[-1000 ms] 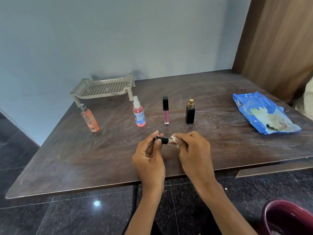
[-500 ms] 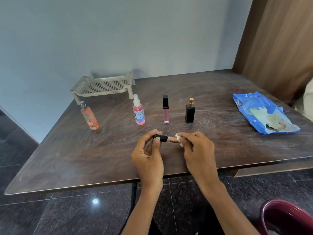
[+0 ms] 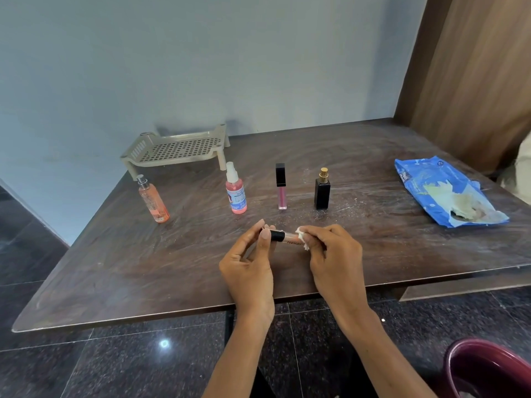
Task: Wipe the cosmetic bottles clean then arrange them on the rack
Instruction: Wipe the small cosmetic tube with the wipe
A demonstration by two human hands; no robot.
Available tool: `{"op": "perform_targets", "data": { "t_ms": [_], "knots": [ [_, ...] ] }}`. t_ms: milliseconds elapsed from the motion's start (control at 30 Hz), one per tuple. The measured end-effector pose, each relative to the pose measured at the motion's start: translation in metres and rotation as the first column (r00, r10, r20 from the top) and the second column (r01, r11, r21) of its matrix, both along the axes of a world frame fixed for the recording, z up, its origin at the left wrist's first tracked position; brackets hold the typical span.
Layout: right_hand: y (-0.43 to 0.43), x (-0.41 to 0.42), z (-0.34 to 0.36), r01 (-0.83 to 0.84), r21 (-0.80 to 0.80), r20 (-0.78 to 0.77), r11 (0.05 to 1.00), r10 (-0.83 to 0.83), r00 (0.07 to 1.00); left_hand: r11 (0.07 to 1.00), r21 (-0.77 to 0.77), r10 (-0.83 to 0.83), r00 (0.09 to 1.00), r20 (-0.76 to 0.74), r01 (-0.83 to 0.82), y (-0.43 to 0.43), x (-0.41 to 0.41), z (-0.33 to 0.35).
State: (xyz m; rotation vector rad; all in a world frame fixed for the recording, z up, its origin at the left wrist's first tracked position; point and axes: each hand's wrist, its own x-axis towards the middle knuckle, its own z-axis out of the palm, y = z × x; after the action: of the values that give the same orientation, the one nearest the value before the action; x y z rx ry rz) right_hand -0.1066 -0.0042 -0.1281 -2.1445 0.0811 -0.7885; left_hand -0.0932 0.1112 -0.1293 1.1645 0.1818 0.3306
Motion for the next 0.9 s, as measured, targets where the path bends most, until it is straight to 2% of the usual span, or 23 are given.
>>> {"op": "perform_targets", "data": {
  "t_ms": [200, 333, 667, 900],
  "knots": [
    [0.032, 0.007, 0.015, -0.103, -0.022, 0.046, 0.994, 0.104, 0.993, 0.995, 0.097, -0.005, 1.0, 0.021, 0.003, 0.0, -0.004, 0.001],
    [0.036, 0.008, 0.015, -0.13, -0.001, 0.05, 0.991, 0.13, 0.99, 0.994, 0.108, 0.018, 0.998, 0.056, -0.024, 0.0, -0.005, 0.0],
    [-0.01, -0.007, 0.004, 0.064, -0.007, -0.088, 0.998, -0.064, 0.994, 0.99, 0.129, 0.041, 0.997, 0.058, -0.048, -0.002, -0.005, -0.002],
    [0.037, 0.005, 0.024, -0.083, -0.055, -0.018, 0.995, 0.083, 0.996, 0.991, 0.129, 0.019, 0.996, 0.09, -0.03, -0.001, -0.008, 0.001]
  ]
}}
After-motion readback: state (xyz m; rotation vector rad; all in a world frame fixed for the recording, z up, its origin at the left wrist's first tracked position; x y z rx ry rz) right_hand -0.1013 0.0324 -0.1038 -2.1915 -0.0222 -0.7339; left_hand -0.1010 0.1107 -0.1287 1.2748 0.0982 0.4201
